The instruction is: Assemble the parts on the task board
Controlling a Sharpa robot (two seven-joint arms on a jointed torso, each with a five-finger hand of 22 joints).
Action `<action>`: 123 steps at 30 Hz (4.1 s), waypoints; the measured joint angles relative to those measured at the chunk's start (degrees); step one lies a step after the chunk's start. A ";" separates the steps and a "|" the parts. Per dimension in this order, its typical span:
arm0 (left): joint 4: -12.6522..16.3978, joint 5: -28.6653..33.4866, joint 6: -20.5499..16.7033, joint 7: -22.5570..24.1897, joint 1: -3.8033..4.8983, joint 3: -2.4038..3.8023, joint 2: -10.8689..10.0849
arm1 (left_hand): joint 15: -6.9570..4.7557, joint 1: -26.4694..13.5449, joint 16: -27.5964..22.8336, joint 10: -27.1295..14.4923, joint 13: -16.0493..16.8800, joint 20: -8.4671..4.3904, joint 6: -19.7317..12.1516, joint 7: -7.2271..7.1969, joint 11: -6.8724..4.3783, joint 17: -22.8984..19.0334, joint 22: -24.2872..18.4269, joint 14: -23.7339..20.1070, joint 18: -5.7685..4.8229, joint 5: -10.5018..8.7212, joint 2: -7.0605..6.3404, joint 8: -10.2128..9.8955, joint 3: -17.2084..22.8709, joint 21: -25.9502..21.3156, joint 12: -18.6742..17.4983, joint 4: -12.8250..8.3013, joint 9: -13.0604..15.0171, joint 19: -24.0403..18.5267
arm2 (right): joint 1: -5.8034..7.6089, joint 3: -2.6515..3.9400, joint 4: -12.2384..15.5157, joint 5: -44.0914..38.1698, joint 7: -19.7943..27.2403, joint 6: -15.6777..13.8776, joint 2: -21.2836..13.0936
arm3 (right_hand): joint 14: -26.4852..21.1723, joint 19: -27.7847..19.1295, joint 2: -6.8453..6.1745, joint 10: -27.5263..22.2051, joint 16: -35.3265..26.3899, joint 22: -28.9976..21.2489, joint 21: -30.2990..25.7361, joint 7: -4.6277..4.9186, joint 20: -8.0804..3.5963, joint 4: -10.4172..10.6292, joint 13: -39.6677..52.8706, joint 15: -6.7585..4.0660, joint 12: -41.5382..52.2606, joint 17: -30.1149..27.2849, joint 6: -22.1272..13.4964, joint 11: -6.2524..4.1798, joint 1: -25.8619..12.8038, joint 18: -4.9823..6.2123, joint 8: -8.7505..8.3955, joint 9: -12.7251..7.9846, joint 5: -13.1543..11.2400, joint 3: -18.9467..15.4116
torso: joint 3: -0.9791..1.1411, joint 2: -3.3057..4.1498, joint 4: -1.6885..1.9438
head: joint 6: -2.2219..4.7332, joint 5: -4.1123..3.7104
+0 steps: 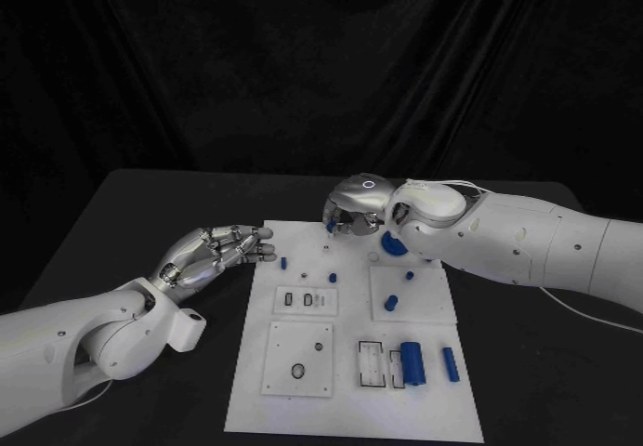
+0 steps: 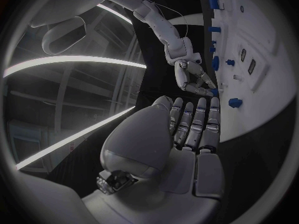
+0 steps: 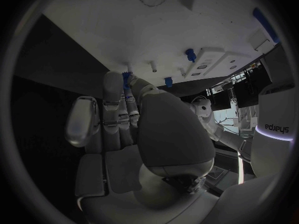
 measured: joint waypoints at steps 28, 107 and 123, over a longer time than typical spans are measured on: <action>-0.15 1.54 0.18 0.00 0.00 0.00 0.00 | 0.14 0.00 0.00 0.00 0.00 0.00 0.00 0.00 0.00 0.00 -0.12 -0.14 0.00 0.00 0.00 0.00 0.87 0.00 -0.21 -0.08 0.00 0.00 | -0.45 -0.10 1.22 -0.10 -0.03 0.01 -0.72 | -0.11 -0.21 -0.02 -1.33 0.22 0.82 0.48 0.31 0.21 -0.07 -0.02 0.29 0.00 -0.08 -0.94 0.50 0.01 0.00 -0.80 -0.25 0.19 0.70 | -0.07 -0.10 -0.21 | -0.53 0.21; -0.37 1.60 -1.81 0.02 0.00 -0.01 -2.26 | -5.93 -5.15 -19.34 -19.90 -1.51 -3.26 -18.03 -3.87 -7.80 -2.52 -4.12 -28.22 1.36 -0.44 -4.06 -8.92 7.74 -12.94 -15.97 -1.75 -1.33 -22.72 | -0.65 -0.23 25.45 7.02 -3.59 -4.61 -34.05 | -4.66 -6.14 -1.88 -3.34 -2.85 -5.08 -6.74 0.59 1.43 5.16 0.81 1.05 7.06 -2.03 -11.66 -0.14 -4.78 0.00 -1.83 -3.20 0.17 -2.33 | -0.04 -0.34 -1.11 | -0.24 -0.75; -0.60 1.49 -1.59 0.02 0.00 -0.02 -2.19 | -5.61 -5.38 -18.42 -19.56 -1.28 -2.35 -16.37 -3.07 -6.65 -2.29 -3.60 -27.28 1.35 -0.22 -3.83 -8.68 8.37 -11.84 -13.97 -2.70 -1.12 -20.97 | -2.11 -0.22 25.10 3.65 -5.43 -4.95 -34.06 | -8.04 -11.25 -3.09 -2.33 -6.24 -12.40 -15.23 -0.94 0.64 6.36 10.73 -0.07 19.59 -2.88 -14.65 -1.72 -5.98 0.92 -2.77 -3.30 -2.56 -6.73 | -0.05 -0.37 -1.10 | -0.61 -1.24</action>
